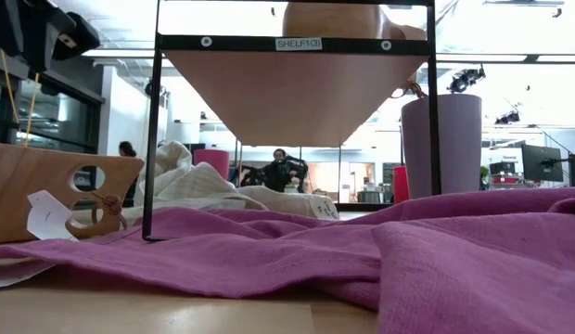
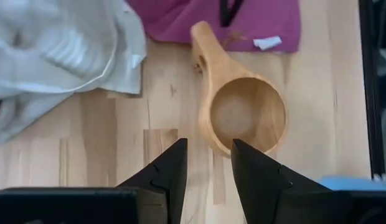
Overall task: Stack small to large cups/mugs on shelf
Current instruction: Put the brown mug on the shelf
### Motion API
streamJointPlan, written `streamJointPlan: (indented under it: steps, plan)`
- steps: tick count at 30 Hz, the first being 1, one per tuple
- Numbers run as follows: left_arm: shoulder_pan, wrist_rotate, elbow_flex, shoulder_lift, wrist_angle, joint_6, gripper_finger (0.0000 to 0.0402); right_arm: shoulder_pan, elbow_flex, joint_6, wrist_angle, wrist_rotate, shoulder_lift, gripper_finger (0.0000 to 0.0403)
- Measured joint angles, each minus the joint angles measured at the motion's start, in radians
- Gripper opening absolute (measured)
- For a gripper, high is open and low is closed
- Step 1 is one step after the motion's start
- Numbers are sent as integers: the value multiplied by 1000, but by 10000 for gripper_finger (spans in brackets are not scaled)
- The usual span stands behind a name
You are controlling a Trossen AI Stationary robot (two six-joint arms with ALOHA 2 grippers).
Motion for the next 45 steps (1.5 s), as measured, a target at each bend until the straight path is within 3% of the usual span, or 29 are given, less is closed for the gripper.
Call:
streamJointPlan:
  steps: [5,20,30,45]
  plan:
    - [-32,-43,-5,7,6,-99,110,0,0,-7,-3,0,0,73]
    - [-81,-32,-172,33,165,-293,110,0,0,-4,-32,-15,-2,73]
    - [-80,-4,-208,115,319,-321,110,0,0,11,-57,-15,-3,73]
    - [-80,15,-209,217,352,-340,110,0,1,15,-70,-16,-3,73]
